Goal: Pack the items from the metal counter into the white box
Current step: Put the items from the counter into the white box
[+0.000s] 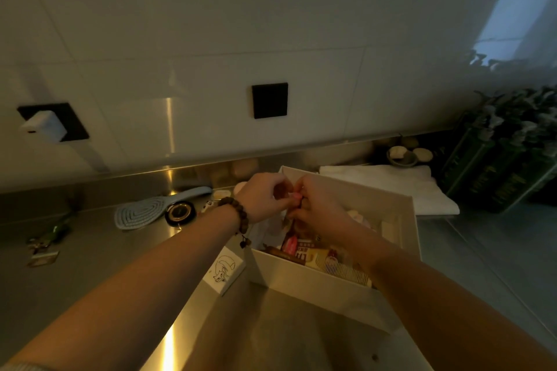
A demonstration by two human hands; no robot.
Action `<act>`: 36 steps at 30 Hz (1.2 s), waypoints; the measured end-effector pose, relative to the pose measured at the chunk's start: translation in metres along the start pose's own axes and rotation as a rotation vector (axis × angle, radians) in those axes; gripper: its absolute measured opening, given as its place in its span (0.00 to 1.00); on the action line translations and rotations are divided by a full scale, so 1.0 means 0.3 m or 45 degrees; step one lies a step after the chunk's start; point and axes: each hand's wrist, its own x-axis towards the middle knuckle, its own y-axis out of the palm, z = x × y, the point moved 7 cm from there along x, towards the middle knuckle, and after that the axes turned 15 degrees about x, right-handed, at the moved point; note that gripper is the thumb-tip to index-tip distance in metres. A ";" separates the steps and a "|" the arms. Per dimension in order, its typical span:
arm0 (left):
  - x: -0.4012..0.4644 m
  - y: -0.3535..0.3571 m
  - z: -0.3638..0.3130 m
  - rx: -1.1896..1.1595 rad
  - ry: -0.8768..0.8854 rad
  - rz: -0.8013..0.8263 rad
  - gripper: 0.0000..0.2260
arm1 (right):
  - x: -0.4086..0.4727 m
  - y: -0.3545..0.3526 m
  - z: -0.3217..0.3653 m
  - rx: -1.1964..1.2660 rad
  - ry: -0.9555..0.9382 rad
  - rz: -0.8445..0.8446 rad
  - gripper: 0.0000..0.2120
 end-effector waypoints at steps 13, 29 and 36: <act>-0.106 -0.041 0.011 0.000 -0.079 -0.011 0.04 | -0.033 -0.039 0.027 -0.082 -0.036 0.067 0.09; -0.164 -0.028 -0.004 -0.056 -0.177 -0.087 0.12 | 0.049 0.020 -0.021 -0.221 -0.140 0.007 0.08; -0.150 -0.026 -0.024 -0.075 -0.270 -0.152 0.19 | 0.064 -0.018 0.062 0.128 -0.179 -0.122 0.09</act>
